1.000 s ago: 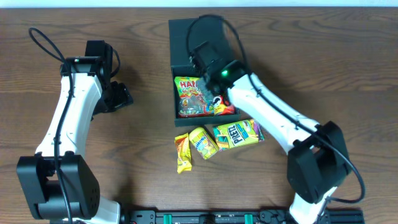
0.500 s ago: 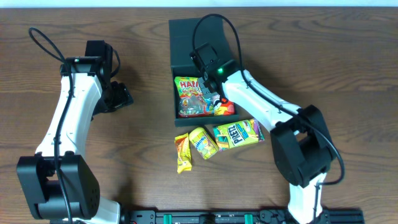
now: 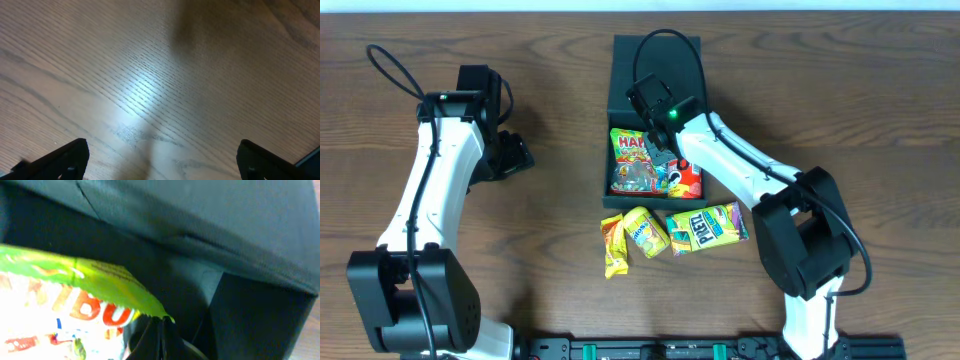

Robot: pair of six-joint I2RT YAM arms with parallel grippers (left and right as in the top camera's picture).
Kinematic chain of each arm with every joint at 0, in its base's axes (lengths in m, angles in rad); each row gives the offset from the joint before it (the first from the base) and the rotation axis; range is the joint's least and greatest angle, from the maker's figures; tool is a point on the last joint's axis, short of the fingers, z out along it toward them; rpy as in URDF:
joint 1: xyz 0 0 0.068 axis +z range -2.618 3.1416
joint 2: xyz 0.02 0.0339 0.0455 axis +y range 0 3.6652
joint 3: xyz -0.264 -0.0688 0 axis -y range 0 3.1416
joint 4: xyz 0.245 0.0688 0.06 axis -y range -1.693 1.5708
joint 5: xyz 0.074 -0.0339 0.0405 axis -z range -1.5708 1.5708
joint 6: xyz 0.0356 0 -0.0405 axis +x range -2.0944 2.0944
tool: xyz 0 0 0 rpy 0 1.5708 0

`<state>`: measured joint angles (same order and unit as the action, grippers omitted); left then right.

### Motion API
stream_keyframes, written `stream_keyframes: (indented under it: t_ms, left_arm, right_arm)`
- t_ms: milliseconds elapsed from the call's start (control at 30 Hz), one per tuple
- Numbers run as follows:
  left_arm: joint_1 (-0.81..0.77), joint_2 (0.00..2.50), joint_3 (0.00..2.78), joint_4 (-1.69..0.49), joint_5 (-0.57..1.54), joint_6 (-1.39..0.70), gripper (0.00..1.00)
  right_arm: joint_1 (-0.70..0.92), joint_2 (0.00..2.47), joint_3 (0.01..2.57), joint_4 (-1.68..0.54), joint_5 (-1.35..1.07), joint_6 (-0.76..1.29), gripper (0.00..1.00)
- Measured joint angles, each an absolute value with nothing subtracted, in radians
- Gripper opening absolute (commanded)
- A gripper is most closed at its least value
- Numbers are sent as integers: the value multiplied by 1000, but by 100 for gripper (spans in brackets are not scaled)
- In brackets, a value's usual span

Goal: Pack container

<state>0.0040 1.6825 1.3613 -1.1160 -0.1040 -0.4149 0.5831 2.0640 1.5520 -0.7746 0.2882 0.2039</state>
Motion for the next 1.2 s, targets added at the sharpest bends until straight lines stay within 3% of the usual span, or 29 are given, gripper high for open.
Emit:
stream_keyframes:
  t_ms: [300,500,733,867,1000,1200]
  left_arm:
    - [4,1682,1362,-1116,-104,-415,95]
    - [4,1682,1362,-1116,-104,-415,95]
    - [4,1682,1362,-1116,-104,-415,95]
    - [4,1682,1362,-1115,-104,-415,95]
    - [4,1682,1361,-1115,-104,-415,95]
    - [4,1682,1362,-1116,-104,-415,95]
  right_arm:
    - [595,2027,1568,-719,292,186,5]
    - [678,1835,1581,-934,285,109,9]
    - [825,1746,1577,-1218,221,15,33]
    - [856,1747,1451,-1172,185,-14,45]
    - [856,1747,1284,-1021,110,-57,72]
    - [856,1713,1129,-858,-16,-110,74]
